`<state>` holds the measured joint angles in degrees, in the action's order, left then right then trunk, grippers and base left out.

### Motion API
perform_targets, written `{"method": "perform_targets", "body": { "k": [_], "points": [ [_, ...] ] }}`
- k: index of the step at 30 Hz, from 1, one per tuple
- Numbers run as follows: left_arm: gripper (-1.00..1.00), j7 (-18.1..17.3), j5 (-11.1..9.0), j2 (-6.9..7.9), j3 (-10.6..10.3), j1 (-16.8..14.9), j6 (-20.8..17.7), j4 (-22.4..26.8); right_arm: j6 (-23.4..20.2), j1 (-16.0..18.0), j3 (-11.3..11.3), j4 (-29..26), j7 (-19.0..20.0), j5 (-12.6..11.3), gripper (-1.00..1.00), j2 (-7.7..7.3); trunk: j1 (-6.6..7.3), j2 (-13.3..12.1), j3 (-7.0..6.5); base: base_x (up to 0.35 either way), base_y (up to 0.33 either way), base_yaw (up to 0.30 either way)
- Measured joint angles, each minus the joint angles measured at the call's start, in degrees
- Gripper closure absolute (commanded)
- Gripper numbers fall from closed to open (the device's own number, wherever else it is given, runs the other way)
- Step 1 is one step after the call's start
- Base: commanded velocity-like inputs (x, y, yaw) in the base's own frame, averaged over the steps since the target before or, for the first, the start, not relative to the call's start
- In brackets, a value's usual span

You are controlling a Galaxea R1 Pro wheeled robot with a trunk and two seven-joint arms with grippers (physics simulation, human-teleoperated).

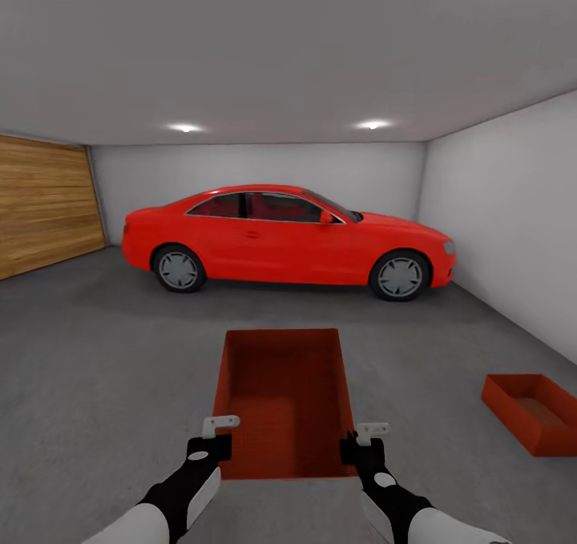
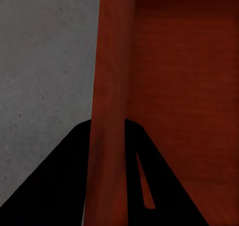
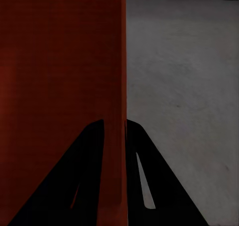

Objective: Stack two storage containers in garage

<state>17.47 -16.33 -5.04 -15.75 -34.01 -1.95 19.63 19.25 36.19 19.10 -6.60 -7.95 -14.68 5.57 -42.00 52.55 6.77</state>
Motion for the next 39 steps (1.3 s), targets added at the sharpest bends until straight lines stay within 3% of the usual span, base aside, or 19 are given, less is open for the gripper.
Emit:
{"method": "perform_targets", "body": {
  "k": [33,39],
  "points": [
    [1.0,0.0,0.0,-0.01,0.0,0.0,0.0,0.0,0.0,0.0,0.0,0.0,0.0,0.0,1.0,-0.02,0.0,0.0,0.0,0.322,0.0,-0.001],
    [1.0,0.0,0.0,0.05,-0.1,0.0,0.0,0.0,0.0,0.0,0.0,0.0,-0.1,0.0,1.0,0.04,0.0,0.0,-0.05,0.322,0.0,-0.172]
  ]
}}
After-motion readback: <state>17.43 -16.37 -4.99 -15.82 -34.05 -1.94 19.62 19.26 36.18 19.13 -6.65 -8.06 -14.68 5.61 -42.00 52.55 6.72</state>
